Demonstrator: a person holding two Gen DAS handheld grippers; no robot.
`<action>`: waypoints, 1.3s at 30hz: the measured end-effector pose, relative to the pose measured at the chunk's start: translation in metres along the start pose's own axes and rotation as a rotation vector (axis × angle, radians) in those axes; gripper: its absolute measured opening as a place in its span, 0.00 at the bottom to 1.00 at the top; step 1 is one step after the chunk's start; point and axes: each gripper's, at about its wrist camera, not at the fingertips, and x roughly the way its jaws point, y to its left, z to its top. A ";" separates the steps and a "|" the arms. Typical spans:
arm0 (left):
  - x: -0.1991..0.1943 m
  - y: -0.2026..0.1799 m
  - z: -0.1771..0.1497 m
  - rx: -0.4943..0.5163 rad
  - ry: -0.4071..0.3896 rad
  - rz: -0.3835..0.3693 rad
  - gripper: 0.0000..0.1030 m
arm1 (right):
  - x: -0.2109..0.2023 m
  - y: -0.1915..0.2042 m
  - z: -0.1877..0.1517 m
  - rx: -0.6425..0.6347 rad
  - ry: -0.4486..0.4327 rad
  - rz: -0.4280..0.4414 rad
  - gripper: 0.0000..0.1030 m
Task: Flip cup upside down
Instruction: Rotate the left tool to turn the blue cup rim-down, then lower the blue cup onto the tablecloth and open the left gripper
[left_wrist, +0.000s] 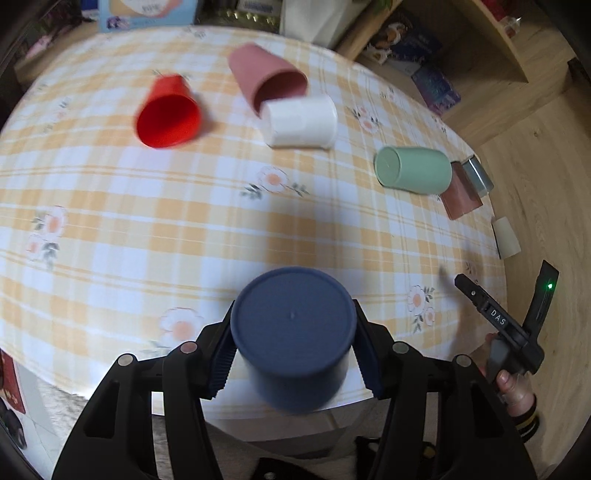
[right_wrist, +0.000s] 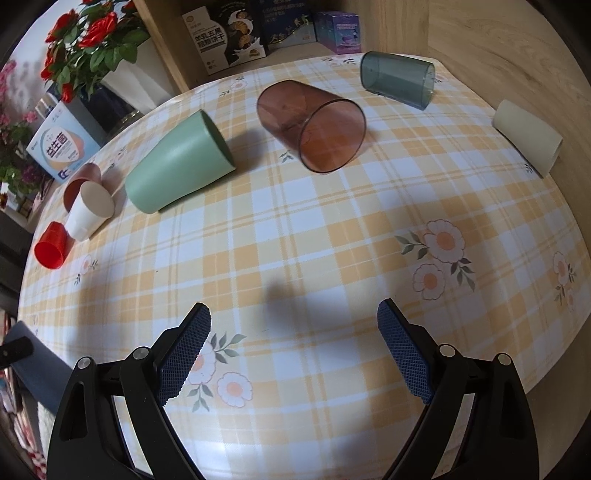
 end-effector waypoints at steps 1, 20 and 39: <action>-0.004 0.004 -0.001 -0.001 -0.014 0.005 0.53 | 0.000 0.001 0.000 -0.003 0.001 0.000 0.86; -0.029 0.055 0.029 0.021 -0.230 0.291 0.53 | -0.006 0.018 -0.002 -0.047 0.010 -0.005 0.86; -0.007 0.036 0.028 0.080 -0.260 0.356 0.53 | -0.004 0.019 -0.003 -0.053 0.027 -0.003 0.86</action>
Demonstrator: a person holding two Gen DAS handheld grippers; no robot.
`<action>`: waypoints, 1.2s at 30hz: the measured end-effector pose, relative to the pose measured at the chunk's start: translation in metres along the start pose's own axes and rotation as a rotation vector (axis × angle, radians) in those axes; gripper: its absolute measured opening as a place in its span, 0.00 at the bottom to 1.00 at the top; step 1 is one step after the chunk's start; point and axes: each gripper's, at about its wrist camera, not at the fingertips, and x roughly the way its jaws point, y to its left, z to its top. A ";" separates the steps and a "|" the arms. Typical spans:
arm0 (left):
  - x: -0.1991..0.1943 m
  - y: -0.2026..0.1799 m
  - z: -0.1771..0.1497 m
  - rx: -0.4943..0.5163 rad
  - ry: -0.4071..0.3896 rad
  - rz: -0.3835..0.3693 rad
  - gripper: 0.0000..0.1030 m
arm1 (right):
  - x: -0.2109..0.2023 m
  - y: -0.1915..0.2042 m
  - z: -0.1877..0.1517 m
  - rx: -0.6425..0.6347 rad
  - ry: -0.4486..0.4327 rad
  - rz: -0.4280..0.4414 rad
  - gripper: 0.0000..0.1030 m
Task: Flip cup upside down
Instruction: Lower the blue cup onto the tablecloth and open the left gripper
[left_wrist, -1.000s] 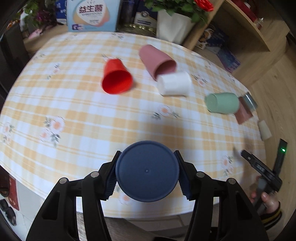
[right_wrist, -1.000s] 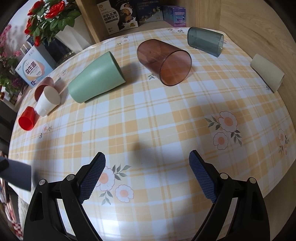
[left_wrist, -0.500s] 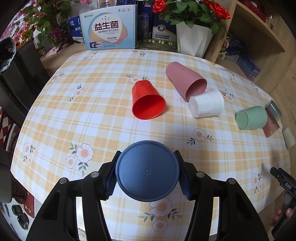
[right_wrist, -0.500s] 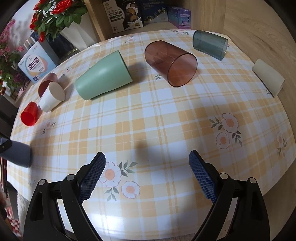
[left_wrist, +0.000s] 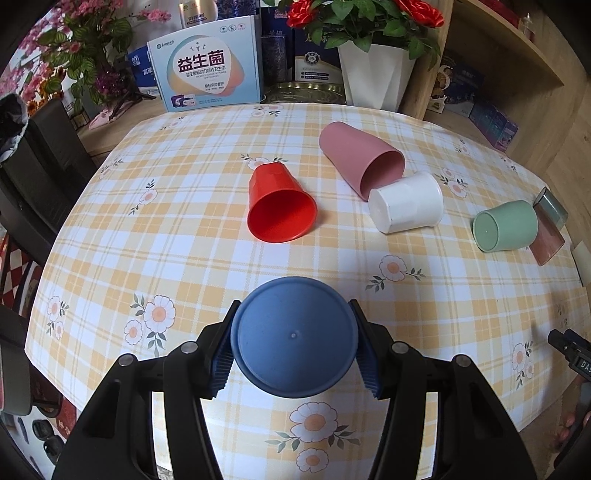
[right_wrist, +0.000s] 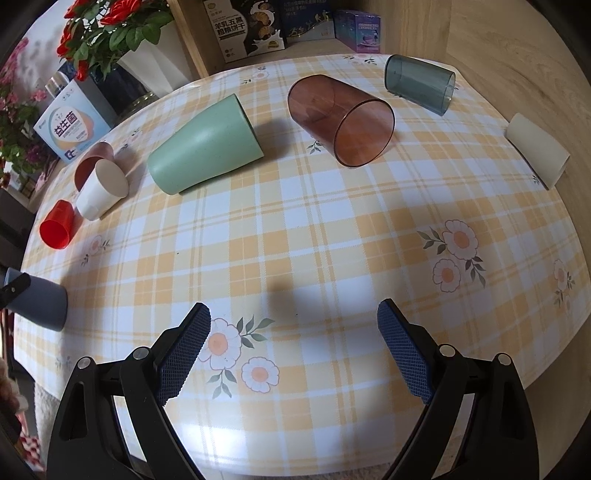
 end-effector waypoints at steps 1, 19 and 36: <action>0.000 -0.001 -0.001 0.004 -0.004 0.006 0.53 | 0.000 0.000 0.000 0.000 0.001 0.000 0.86; 0.000 -0.003 -0.004 -0.005 0.005 0.007 0.56 | -0.003 0.004 -0.001 -0.002 0.001 -0.001 0.86; -0.007 -0.005 -0.007 -0.012 0.033 -0.026 0.94 | -0.040 0.006 0.002 -0.016 -0.051 0.001 0.86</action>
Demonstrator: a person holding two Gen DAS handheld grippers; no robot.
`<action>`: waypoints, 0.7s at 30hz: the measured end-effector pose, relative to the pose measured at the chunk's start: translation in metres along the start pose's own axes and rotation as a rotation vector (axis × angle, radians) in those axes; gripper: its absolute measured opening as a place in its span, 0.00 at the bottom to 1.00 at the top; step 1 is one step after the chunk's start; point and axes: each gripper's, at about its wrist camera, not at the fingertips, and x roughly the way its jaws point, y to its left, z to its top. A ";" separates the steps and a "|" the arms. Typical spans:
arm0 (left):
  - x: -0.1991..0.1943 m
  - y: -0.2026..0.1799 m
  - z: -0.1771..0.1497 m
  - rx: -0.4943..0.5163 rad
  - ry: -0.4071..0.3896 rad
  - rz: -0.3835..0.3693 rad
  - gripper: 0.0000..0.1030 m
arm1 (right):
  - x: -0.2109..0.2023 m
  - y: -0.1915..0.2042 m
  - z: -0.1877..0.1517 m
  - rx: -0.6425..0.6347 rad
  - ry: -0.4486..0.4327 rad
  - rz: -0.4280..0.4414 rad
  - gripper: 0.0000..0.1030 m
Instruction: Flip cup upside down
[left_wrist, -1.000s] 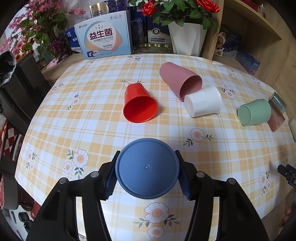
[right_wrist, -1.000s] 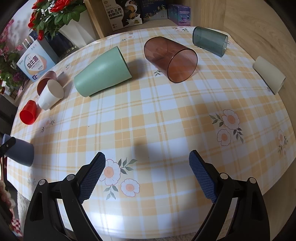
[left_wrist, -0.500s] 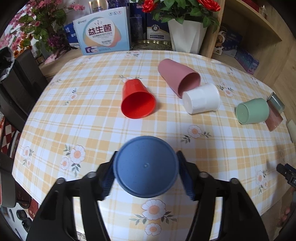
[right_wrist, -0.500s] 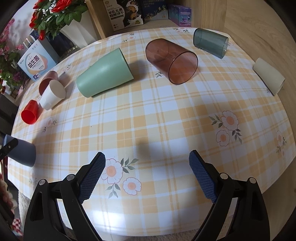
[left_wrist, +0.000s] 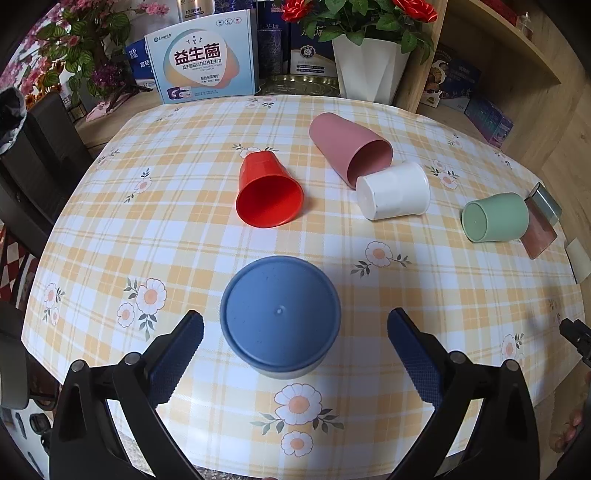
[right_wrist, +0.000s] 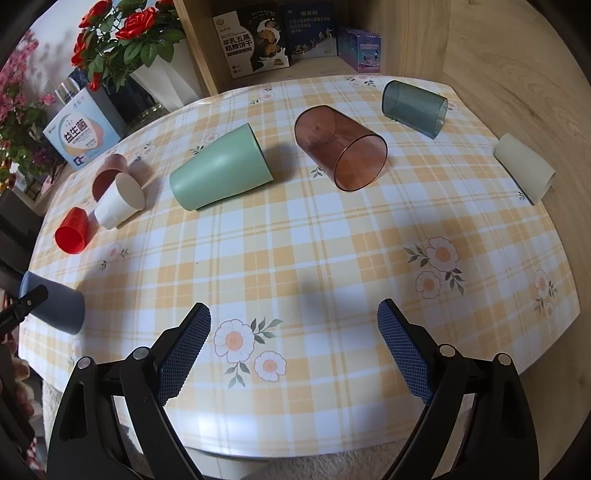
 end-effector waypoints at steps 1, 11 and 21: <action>-0.001 0.001 -0.001 -0.001 -0.001 -0.002 0.94 | -0.002 0.001 0.000 -0.002 -0.002 0.001 0.86; -0.021 0.005 -0.002 -0.006 -0.038 -0.002 0.94 | -0.028 0.008 0.000 -0.014 -0.034 0.004 0.86; -0.105 -0.007 0.008 0.041 -0.177 0.022 0.94 | -0.114 0.044 0.020 -0.115 -0.184 0.028 0.86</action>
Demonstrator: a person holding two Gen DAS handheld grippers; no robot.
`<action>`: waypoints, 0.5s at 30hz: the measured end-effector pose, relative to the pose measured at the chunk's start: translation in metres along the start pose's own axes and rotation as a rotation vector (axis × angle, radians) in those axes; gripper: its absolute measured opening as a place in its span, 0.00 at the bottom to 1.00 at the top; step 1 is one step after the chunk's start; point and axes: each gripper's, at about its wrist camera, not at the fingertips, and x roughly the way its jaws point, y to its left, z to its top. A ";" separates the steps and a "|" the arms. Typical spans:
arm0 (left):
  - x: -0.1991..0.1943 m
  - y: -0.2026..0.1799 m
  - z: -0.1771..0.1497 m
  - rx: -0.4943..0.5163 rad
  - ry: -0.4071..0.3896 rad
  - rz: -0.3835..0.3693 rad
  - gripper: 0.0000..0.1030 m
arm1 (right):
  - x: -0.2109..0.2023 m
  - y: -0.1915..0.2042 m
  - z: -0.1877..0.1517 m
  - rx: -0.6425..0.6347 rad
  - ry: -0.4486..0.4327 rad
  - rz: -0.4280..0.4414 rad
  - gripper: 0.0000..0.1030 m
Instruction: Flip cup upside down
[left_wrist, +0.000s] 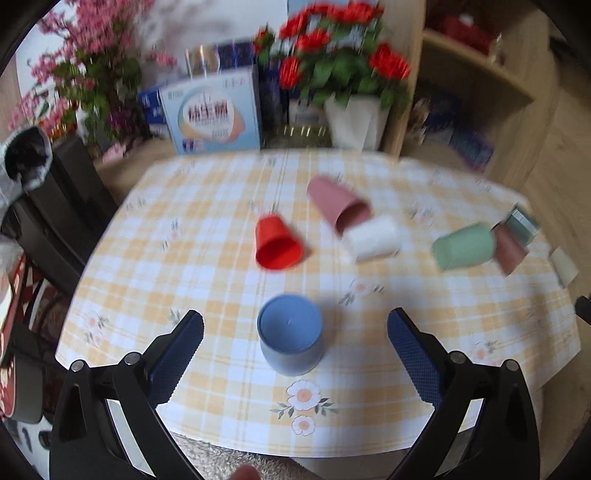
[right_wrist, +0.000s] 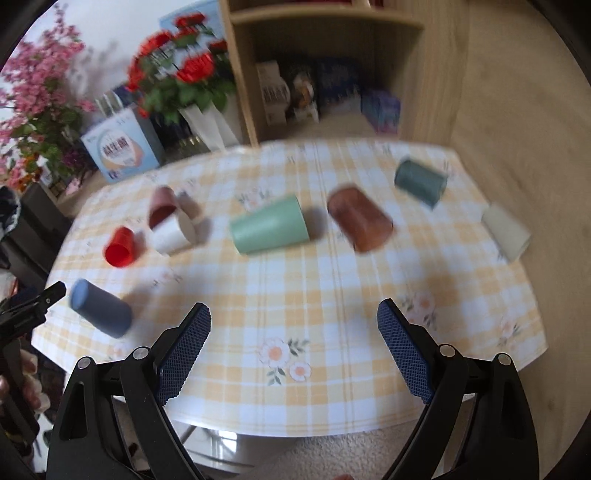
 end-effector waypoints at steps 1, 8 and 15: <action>-0.013 0.000 0.003 -0.001 -0.027 -0.009 0.94 | -0.012 0.004 0.003 -0.011 -0.032 0.001 0.86; -0.103 -0.004 0.018 0.002 -0.227 -0.035 0.94 | -0.072 0.023 0.017 -0.039 -0.166 0.017 0.86; -0.160 -0.013 0.010 0.024 -0.347 -0.048 0.94 | -0.117 0.041 0.011 -0.084 -0.248 -0.013 0.86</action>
